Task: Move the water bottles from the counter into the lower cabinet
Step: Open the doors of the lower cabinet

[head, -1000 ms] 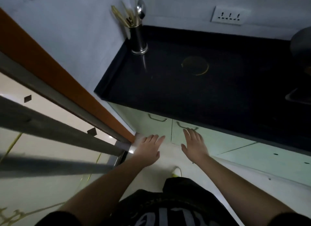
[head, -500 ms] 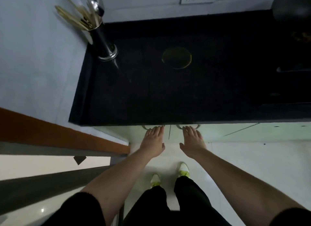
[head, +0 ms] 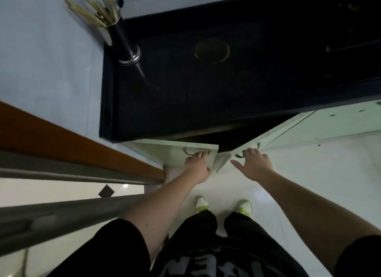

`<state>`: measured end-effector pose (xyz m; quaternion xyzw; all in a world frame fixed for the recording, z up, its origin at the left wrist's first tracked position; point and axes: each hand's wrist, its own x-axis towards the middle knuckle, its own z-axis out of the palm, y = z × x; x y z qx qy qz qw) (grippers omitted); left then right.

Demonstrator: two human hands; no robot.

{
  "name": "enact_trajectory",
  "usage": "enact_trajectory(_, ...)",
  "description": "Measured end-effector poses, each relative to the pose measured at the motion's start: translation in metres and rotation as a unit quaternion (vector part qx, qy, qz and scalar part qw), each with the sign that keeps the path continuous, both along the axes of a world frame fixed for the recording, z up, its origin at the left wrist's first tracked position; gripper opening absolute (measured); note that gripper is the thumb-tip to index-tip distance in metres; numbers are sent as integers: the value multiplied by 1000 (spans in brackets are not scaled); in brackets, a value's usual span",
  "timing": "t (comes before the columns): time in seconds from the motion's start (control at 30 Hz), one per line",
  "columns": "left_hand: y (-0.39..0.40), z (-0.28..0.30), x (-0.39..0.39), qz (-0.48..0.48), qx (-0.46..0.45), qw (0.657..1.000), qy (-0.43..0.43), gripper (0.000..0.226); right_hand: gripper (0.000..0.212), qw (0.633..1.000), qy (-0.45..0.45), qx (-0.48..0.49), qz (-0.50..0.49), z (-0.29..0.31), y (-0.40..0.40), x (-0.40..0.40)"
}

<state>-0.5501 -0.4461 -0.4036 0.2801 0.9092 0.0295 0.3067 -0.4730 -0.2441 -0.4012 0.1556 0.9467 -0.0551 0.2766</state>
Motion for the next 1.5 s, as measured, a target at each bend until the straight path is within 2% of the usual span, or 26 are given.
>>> enact_trajectory(0.1,-23,2,30,-5,12,1000,-14,68,80,999,35,4,-9,0,3,42)
enact_trajectory(0.23,-48,5,65,46,17,998,-46,61,86,998,54,27,-9,4,15,89)
enact_trajectory(0.37,-70,5,104,96,-30,994,-35,62,92,998,55,30,-16,7,35,129)
enact_trajectory(0.53,-83,3,139,209,-43,977,-27,83,76,998,49,29,-27,5,64,178)
enact_trajectory(0.63,-84,-3,149,263,-26,964,4,81,73,996,61,32,-55,7,81,206)
enact_trajectory(0.7,-82,-6,153,278,-23,960,27,76,72,991,105,57,-62,6,90,223)
enact_trajectory(0.8,-76,-4,153,296,-30,953,56,71,71,987,147,69,-2,5,108,244)
enact_trajectory(0.87,-73,0,154,303,-64,947,87,78,74,992,99,69,42,3,123,255)
enact_trajectory(0.9,-71,0,156,313,-75,941,103,81,68,993,73,82,49,4,130,260)
enact_trajectory(0.93,-68,0,160,326,-77,935,116,83,61,993,50,94,48,5,139,264)
enact_trajectory(1.0,-60,0,165,352,-50,924,139,86,69,994,21,101,32,4,154,272)
enact_trajectory(1.1,-54,-1,166,312,-38,932,183,88,63,990,37,137,10,0,173,282)
enact_trajectory(1.2,-53,-1,162,242,-51,950,190,87,66,991,5,127,-36,11,187,281)
enact_trajectory(1.33,-61,-6,156,208,-74,964,150,82,66,989,-34,145,-26,19,193,281)
enact_trajectory(1.5,-85,-9,163,49,-145,983,104,75,63,989,-17,146,-6,24,157,268)
